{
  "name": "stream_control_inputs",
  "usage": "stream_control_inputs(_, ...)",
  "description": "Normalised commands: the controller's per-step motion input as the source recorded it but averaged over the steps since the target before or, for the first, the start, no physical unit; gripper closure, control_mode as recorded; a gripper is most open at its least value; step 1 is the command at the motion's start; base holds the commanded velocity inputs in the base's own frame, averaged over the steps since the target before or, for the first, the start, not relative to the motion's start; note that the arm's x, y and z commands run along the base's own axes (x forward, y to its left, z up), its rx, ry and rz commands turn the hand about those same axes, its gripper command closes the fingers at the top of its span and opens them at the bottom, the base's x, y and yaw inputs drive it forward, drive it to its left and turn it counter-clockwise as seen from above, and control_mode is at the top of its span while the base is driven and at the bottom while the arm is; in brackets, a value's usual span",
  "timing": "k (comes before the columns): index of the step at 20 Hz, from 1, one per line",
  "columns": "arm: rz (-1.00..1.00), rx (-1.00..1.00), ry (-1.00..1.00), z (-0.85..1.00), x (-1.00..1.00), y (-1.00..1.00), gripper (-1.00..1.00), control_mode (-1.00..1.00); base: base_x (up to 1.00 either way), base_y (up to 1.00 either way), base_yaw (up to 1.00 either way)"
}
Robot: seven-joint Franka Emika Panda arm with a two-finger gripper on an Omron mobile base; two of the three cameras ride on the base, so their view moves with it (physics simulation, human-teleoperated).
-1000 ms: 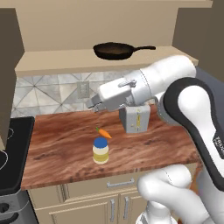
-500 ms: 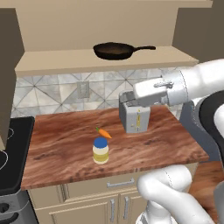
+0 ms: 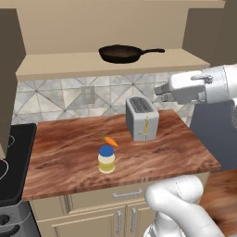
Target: Pick the pan from the cabinet and place it on the stove. Then turn on the stove burner for the pan.
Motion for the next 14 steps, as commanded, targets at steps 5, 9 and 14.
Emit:
stream_control_inputs(5, -0.07, -0.05, -0.01, 0.12, 0.25, -0.44, -1.00, -1.00, 0.00, 0.00, 0.00)
stream_control_inputs(9, 0.00, -0.11, -0.15, 0.12, 0.21, -0.28, -1.00, -1.00, 0.00, 0.00, 0.00)
stream_control_inputs(14, 0.01, -0.17, -0.24, 0.16, 0.11, -0.18, -1.00, -1.00, 0.00, 0.00, 0.00)
